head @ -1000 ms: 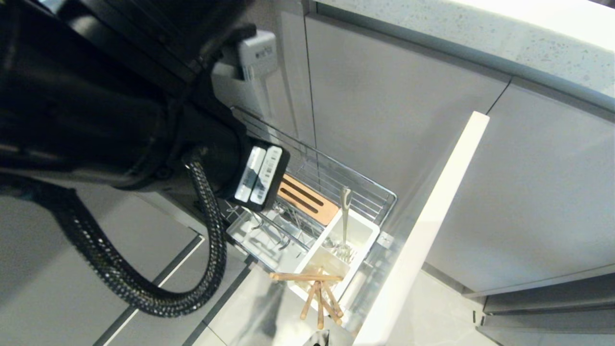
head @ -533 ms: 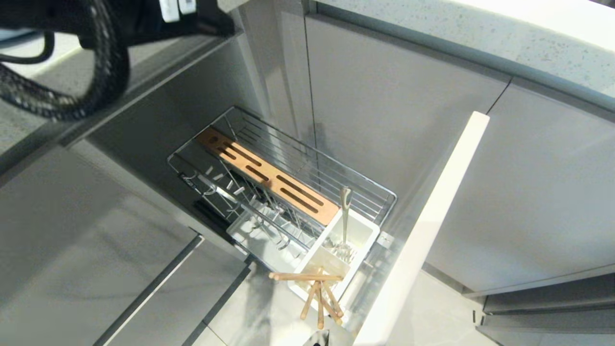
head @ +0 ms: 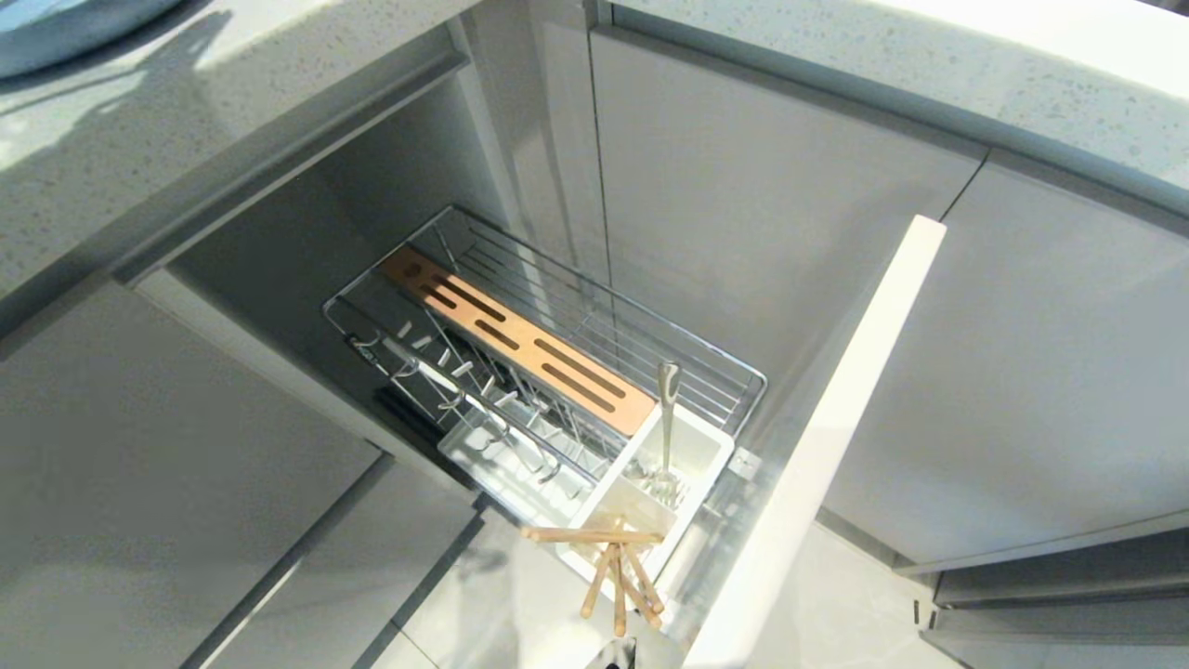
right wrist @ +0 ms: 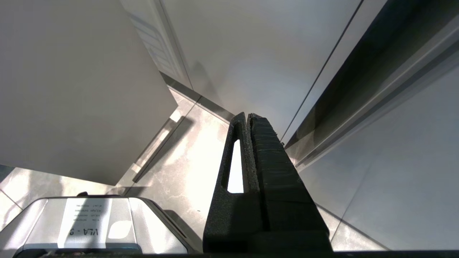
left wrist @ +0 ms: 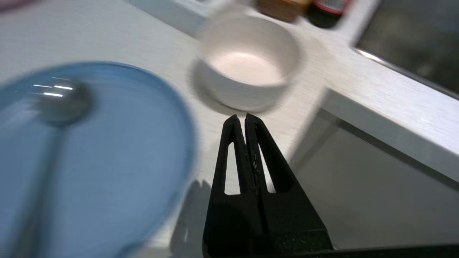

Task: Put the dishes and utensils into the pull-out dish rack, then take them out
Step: Pick up the spoon and place it in the cupboard

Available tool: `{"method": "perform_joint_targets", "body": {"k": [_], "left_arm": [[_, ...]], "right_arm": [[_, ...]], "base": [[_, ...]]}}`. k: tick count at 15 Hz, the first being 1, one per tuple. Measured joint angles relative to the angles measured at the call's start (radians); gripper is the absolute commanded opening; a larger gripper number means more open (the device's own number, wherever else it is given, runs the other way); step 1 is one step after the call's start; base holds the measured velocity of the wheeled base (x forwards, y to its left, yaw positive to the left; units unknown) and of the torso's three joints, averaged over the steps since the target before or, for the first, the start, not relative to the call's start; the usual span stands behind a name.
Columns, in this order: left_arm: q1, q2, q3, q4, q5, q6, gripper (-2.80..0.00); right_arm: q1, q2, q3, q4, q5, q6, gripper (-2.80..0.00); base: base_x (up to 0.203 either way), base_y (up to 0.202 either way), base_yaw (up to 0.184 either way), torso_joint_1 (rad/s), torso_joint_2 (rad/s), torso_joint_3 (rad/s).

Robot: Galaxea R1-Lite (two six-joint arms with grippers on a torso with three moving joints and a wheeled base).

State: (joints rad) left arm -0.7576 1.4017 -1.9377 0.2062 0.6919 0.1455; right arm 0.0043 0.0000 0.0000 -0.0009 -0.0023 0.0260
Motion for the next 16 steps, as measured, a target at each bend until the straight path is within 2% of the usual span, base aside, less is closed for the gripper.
{"method": "perform_joint_targets", "body": {"k": [2,4,6,8,9,11,12,16], "left_arm": [[0.161,-0.040,0.006,0.030,-0.073,-0.004,-2.80],[0.329,-0.090,0.011,0.102,-0.184,-0.035,-2.80],[0.511,-0.145,0.014,0.195,-0.325,-0.093,-2.80],[0.674,-0.193,0.014,0.280,-0.471,-0.182,-2.80],[0.734,-0.214,0.014,0.330,-0.536,-0.235,-2.80],[0.812,-0.234,0.014,0.398,-0.578,-0.277,-2.80],[0.837,-0.237,0.014,0.420,-0.581,-0.293,0.00],[0.861,-0.221,0.014,0.460,-0.602,-0.339,0.00]], "right_arm": [[0.000,0.000,0.000,0.000,0.000,0.000,-2.80],[0.000,0.000,0.000,0.000,0.000,0.000,-2.80],[0.000,0.000,0.000,0.000,0.000,0.000,-2.80],[0.000,0.000,0.000,0.000,0.000,0.000,-2.80],[0.000,0.000,0.000,0.000,0.000,0.000,-2.80],[0.000,0.000,0.000,0.000,0.000,0.000,-2.80],[0.000,0.000,0.000,0.000,0.000,0.000,-2.80],[0.000,0.000,0.000,0.000,0.000,0.000,-2.80]], "base": [[0.000,0.000,0.000,0.000,0.00,0.000],[0.000,0.000,0.000,0.000,0.00,0.000],[0.000,0.000,0.000,0.000,0.00,0.000],[0.000,0.000,0.000,0.000,0.00,0.000],[0.000,0.000,0.000,0.000,0.00,0.000],[0.000,0.000,0.000,0.000,0.00,0.000],[0.000,0.000,0.000,0.000,0.00,0.000],[0.000,0.000,0.000,0.000,0.00,0.000]]}}
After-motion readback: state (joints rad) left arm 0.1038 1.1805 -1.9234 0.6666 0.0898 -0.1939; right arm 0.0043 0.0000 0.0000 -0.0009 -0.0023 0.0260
